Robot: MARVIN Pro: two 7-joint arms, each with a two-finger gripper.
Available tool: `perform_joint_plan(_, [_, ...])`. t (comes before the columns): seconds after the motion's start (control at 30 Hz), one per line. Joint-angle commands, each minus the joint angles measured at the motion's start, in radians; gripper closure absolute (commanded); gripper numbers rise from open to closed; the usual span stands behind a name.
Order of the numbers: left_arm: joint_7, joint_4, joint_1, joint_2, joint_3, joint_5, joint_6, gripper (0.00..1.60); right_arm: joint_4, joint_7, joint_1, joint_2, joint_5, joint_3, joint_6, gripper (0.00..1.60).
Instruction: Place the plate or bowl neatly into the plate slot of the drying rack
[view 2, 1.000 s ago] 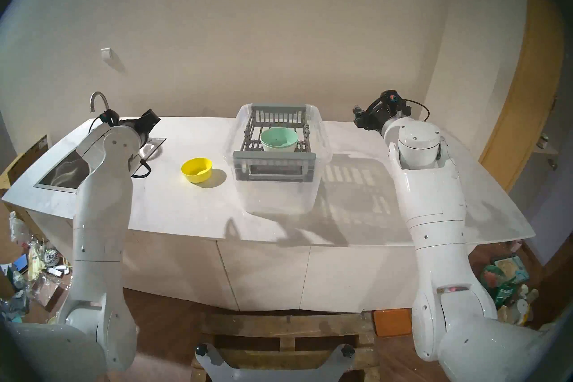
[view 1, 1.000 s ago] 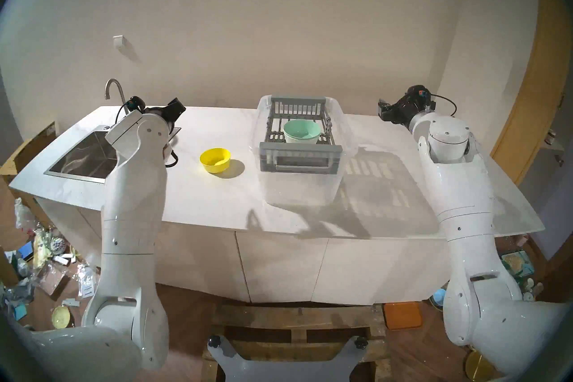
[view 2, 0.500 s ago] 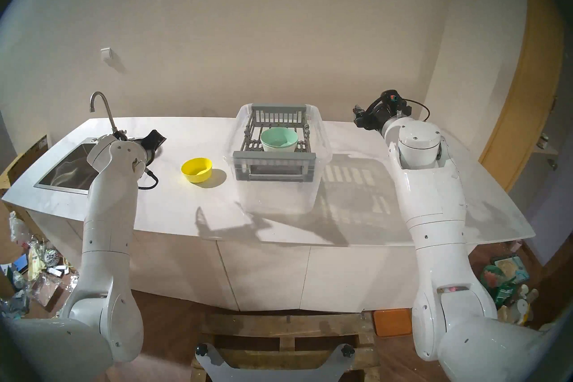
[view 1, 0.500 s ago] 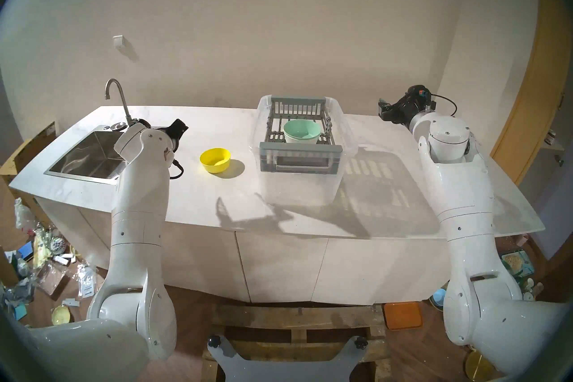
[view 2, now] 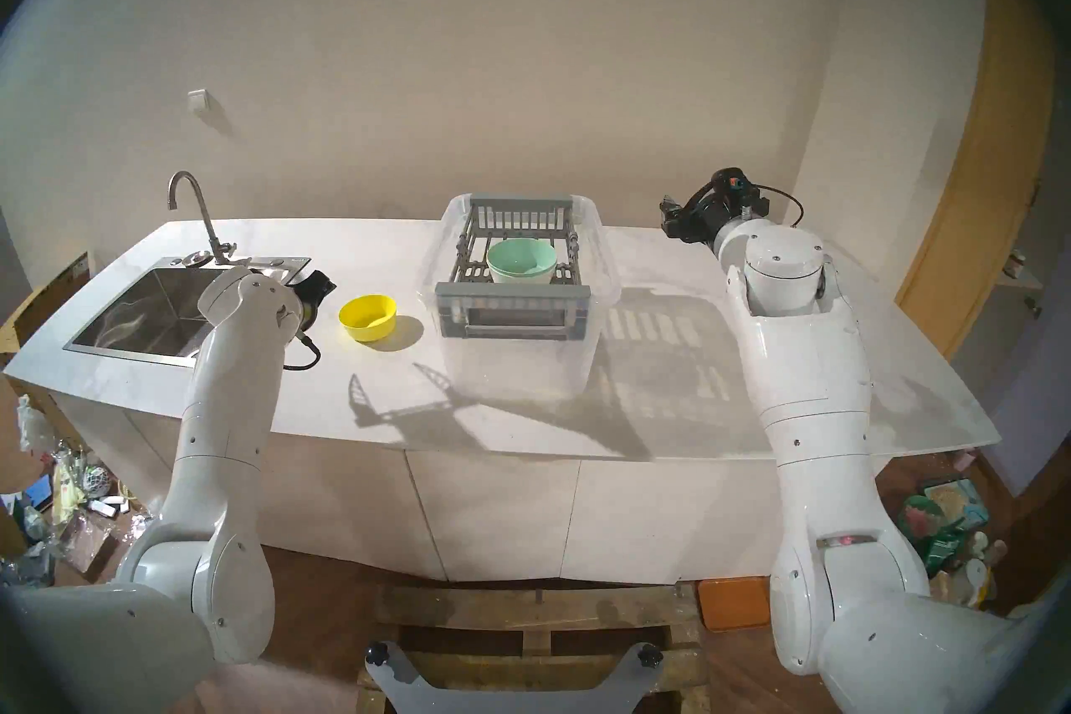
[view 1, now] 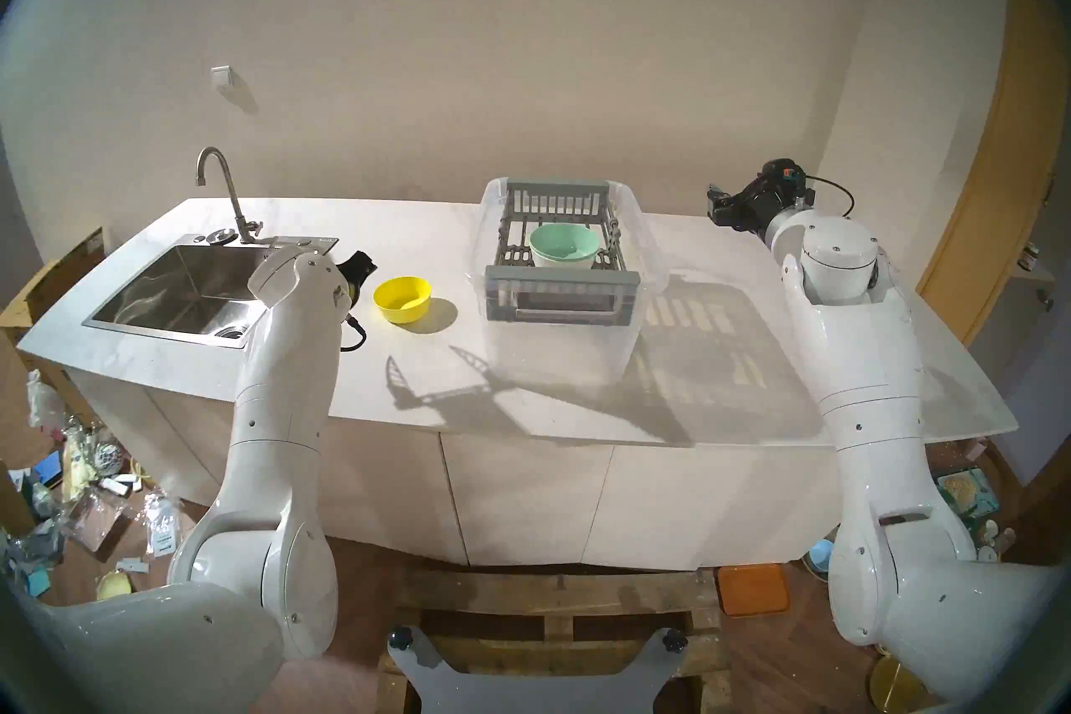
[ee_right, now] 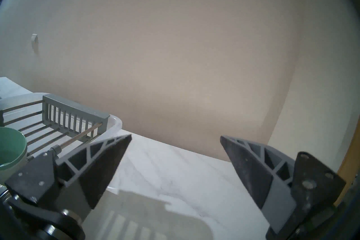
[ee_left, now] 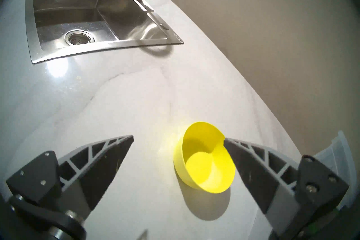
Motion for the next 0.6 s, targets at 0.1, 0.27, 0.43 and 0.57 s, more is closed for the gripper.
perform_joint_plan(0.1, [-0.035,0.064,-0.082,0.021,0.034,0.018,-0.03,0.0,-0.023,-0.001,0.026,0.0,0.003,0.004,-0.017,0.0])
perform_joint_plan(0.27, [-0.057,0.129,-0.115,0.032,0.061,0.027,-0.041,0.0,-0.023,-0.001,0.026,0.001,0.003,0.004,-0.017,0.0])
perform_joint_plan(0.43, [-0.085,0.211,-0.159,0.044,0.096,0.045,-0.059,0.0,-0.023,-0.001,0.026,0.001,0.002,0.004,-0.016,0.0])
perform_joint_plan(0.57, [-0.103,0.269,-0.194,0.049,0.11,0.047,-0.072,0.0,-0.023,-0.001,0.026,0.001,0.002,0.003,-0.016,0.0])
